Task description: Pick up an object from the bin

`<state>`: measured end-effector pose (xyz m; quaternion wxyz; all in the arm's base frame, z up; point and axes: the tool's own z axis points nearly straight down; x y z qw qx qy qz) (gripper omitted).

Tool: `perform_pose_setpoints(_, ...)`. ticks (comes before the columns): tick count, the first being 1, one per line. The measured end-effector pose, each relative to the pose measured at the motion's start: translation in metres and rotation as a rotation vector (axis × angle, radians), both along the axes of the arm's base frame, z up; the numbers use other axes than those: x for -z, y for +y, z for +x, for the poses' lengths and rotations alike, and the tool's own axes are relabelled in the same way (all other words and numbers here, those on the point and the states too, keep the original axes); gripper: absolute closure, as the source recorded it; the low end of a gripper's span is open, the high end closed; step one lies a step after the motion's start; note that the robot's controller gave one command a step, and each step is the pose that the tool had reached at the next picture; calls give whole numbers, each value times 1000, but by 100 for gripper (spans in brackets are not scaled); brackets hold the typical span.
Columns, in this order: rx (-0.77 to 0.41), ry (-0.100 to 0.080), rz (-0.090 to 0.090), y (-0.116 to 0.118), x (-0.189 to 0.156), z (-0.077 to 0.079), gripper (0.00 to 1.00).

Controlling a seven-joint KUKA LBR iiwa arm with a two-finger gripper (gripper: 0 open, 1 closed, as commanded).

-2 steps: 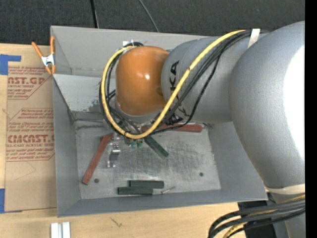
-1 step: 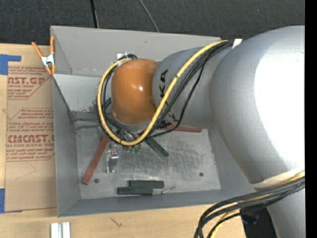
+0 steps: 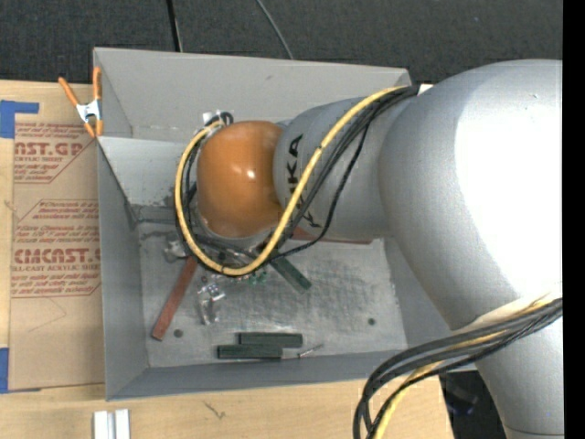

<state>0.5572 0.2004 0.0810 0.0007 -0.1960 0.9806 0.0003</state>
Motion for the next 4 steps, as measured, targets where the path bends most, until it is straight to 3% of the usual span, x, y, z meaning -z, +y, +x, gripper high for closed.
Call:
perform_pose_setpoints(1, -64, 1, 1, 0, 5, 15, 100)
perform_pose_setpoints(2, -64, 0, 1, 0, 5, 15, 100)
perform_pose_setpoints(3, -128, -1, 1, -6, -118, 10, 100)
perform_pose_setpoints(4, -128, -1, 2, -6, -118, 10, 100)
